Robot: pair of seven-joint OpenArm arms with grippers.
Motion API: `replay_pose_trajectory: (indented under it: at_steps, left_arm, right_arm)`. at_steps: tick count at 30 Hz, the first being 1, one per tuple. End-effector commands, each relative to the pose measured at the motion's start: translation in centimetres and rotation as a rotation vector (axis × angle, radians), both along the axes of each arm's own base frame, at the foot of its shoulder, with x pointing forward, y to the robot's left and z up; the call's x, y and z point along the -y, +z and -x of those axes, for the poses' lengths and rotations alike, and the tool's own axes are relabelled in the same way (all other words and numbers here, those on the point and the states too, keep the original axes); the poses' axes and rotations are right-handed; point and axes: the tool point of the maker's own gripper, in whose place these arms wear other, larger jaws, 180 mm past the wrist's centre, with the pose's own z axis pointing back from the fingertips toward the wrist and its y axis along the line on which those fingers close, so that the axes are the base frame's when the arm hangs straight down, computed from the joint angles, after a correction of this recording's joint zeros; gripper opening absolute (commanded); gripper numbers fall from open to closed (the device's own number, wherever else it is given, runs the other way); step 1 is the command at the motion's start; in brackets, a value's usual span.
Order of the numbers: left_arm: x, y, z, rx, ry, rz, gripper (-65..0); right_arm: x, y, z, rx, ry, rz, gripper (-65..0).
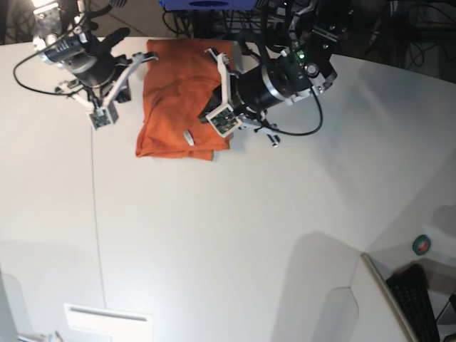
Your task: Layout the t-shirt on the table in an organized manner, then fold the t-shirt properly
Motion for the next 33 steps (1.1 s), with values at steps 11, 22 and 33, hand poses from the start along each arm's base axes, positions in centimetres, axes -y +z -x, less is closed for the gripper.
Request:
replay_pose_trajectory:
  at_steps: [11,22,33]
  left_arm:
    - [-8.7,-3.3,12.2,-0.245,0.078,-0.163,-65.0]
    - [-11.0,-13.6,27.5,-0.676,0.18,-0.194,-65.0]
    - [-12.9,-24.7,33.6,-0.79,0.437,-0.176,-65.0]
  right_arm:
    - [11.4,-1.4,14.2,-0.384,-0.14,0.247,-65.0]
    - [8.1,-12.0,23.5,-0.873,0.16,0.105,-65.0]
    - [2.7,-22.3,30.2,-0.786,0.118,-0.028,-65.0]
